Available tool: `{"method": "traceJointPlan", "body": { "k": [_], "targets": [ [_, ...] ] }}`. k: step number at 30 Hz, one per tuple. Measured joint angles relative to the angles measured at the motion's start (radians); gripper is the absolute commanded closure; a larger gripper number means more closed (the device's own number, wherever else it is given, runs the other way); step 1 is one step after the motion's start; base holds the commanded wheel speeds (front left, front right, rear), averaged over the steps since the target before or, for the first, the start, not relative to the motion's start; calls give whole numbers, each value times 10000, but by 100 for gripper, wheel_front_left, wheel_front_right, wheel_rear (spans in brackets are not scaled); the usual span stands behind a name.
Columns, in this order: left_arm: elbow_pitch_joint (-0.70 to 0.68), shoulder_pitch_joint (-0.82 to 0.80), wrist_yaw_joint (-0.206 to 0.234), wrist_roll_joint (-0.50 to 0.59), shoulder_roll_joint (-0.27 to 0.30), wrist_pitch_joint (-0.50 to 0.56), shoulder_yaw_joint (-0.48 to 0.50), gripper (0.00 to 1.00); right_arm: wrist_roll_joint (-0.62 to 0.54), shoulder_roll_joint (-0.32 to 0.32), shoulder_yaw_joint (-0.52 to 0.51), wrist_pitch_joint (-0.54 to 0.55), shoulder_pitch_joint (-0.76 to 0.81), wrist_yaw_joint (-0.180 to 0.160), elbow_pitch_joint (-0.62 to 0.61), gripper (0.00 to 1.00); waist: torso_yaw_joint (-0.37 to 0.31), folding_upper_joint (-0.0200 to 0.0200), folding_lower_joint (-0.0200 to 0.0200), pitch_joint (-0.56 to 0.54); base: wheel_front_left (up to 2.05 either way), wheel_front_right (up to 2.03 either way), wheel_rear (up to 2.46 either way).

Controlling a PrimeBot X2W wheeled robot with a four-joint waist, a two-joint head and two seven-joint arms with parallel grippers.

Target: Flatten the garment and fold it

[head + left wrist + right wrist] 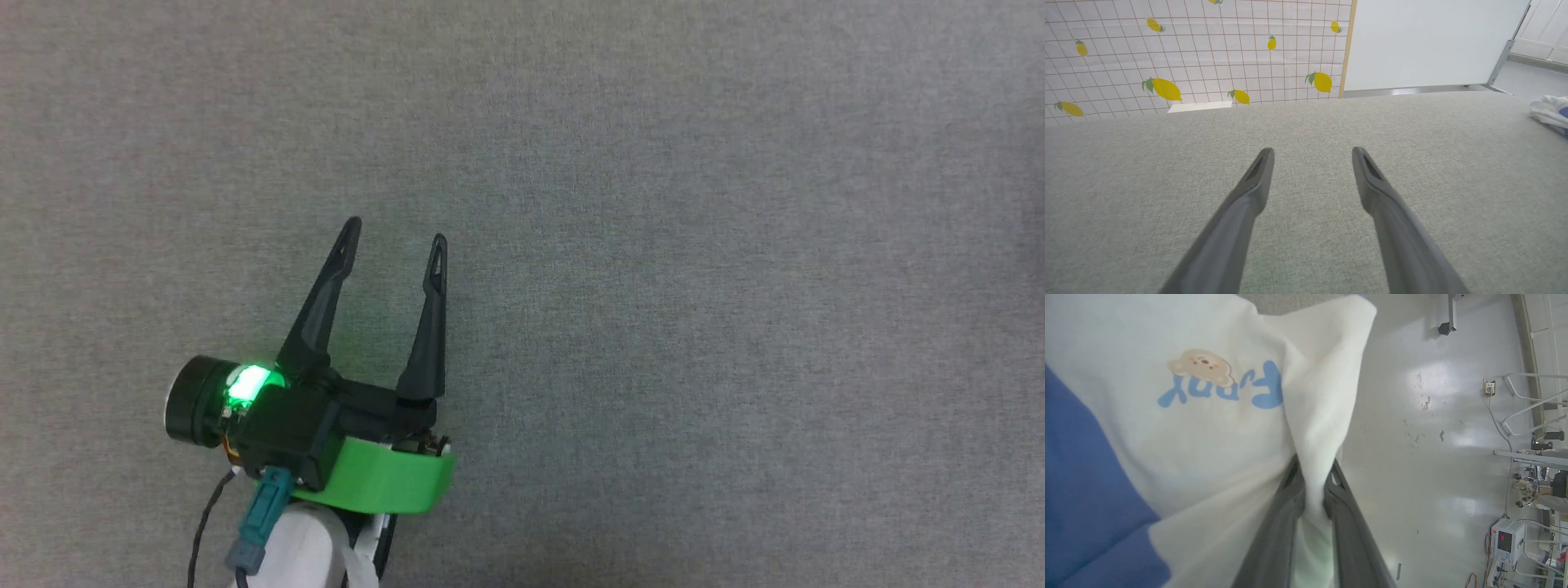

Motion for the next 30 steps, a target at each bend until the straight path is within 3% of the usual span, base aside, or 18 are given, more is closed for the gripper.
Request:
{"method": "traceJointPlan", "body": {
  "k": [10,11,12,13,14,15,24,30],
  "targets": [
    [-366,-87,188,58,35,180,33,0,-742,59,-242,-790,-530,2,1166,100,-88,0,-1,796,0,0,0],
    [-382,-98,203,54,33,190,44,0,-809,134,-242,-859,-583,0,1258,88,-99,0,-1,831,0,0,0],
    [-403,-103,263,54,29,190,63,0,-861,198,-228,-918,-634,0,1337,58,-112,0,0,841,0,0,0],
    [-445,-111,351,56,13,174,96,0,-920,272,-213,-1011,-695,0,1419,43,-123,0,0,831,0,0,0],
    [-485,-114,389,42,-12,165,121,0,-955,351,-194,-1114,-756,0,1509,11,-132,0,-1,796,0,0,0],
    [-479,-112,401,29,-12,173,132,0,-991,433,-184,-1218,-811,0,1609,0,-141,0,-1,743,0,0,0],
    [-209,54,625,-198,-10,-81,447,0,-1137,790,-15,-1689,-941,0,2383,0,-190,0,-1,-195,0,0,0],
    [228,668,669,-508,4,-148,556,0,-458,1776,102,-1971,-845,0,2439,0,-260,0,-2,-1164,0,0,0]
  ]
}}
